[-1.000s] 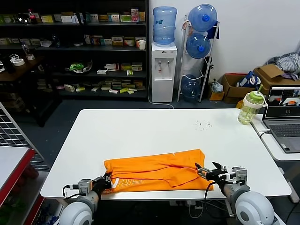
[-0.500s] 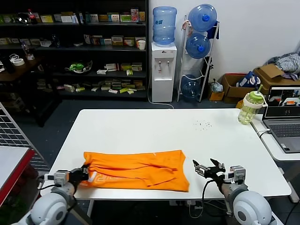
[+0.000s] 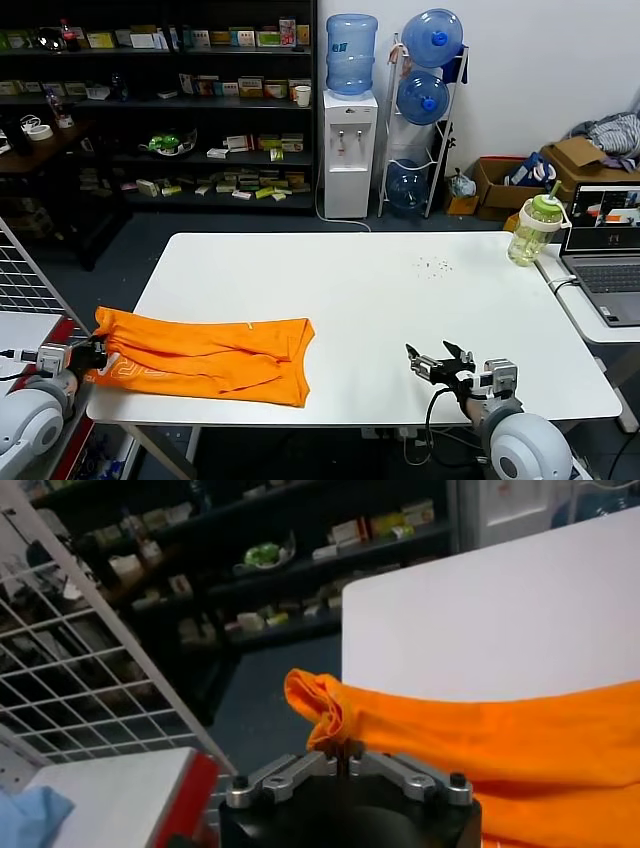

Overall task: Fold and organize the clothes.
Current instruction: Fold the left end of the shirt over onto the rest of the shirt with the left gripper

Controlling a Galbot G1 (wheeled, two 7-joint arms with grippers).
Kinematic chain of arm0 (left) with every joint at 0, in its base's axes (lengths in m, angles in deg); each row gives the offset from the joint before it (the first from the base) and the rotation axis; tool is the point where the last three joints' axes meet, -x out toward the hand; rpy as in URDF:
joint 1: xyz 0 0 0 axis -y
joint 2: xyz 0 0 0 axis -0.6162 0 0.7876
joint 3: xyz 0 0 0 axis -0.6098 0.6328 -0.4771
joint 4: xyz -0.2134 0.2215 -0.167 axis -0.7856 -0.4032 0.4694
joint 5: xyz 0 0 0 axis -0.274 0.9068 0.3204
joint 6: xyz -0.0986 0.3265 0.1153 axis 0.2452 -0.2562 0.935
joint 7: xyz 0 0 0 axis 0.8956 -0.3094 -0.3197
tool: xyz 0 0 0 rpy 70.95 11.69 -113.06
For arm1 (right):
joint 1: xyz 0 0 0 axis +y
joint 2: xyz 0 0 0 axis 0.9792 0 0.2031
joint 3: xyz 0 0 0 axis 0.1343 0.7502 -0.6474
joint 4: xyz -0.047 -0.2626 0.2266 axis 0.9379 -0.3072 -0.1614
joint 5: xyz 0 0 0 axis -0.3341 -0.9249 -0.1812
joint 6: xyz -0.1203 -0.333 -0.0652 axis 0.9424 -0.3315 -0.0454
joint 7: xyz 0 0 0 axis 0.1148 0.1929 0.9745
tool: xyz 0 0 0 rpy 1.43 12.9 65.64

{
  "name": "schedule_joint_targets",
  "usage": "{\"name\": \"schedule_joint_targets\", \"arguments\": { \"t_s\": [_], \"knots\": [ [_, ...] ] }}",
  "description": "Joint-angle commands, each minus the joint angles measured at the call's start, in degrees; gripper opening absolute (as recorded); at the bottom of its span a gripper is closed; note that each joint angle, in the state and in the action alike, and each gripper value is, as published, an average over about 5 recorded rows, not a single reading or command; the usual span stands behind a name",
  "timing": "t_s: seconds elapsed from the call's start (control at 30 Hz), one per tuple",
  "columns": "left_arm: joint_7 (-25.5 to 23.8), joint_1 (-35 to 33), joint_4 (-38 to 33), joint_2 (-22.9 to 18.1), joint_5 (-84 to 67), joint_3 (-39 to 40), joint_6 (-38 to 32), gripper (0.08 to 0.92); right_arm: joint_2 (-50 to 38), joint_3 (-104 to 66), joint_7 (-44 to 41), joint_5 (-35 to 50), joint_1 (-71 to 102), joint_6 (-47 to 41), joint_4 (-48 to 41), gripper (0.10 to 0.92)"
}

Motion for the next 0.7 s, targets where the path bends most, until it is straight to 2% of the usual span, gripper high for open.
{"name": "schedule_joint_targets", "arguments": {
  "t_s": [0.03,0.13,0.27,0.5,0.7],
  "knots": [
    [5.33,1.0,-13.85,-3.46,-8.99,4.83,3.0,0.121,1.04,-0.4,0.41,-2.29,1.75,-0.18,0.13,0.823],
    [9.46,5.1,-20.35,-8.92,-13.02,11.96,5.18,0.121,1.47,-1.1,0.89,-3.07,2.94,-0.5,0.42,0.823],
    [12.98,11.32,-23.62,-13.22,-16.46,19.23,6.59,0.121,2.2,-2.48,1.14,-4.0,5.02,-0.73,0.86,0.823],
    [16.11,20.52,-22.17,-17.04,-18.54,26.93,7.16,0.121,3.94,-3.5,1.03,-5.88,7.73,-0.66,1.11,0.823],
    [17.6,24.65,-18.54,-20.7,-17.14,31.28,7.39,0.121,4.07,-3.69,1.08,-5.82,8.0,-0.73,1.5,0.823]
  ]
}}
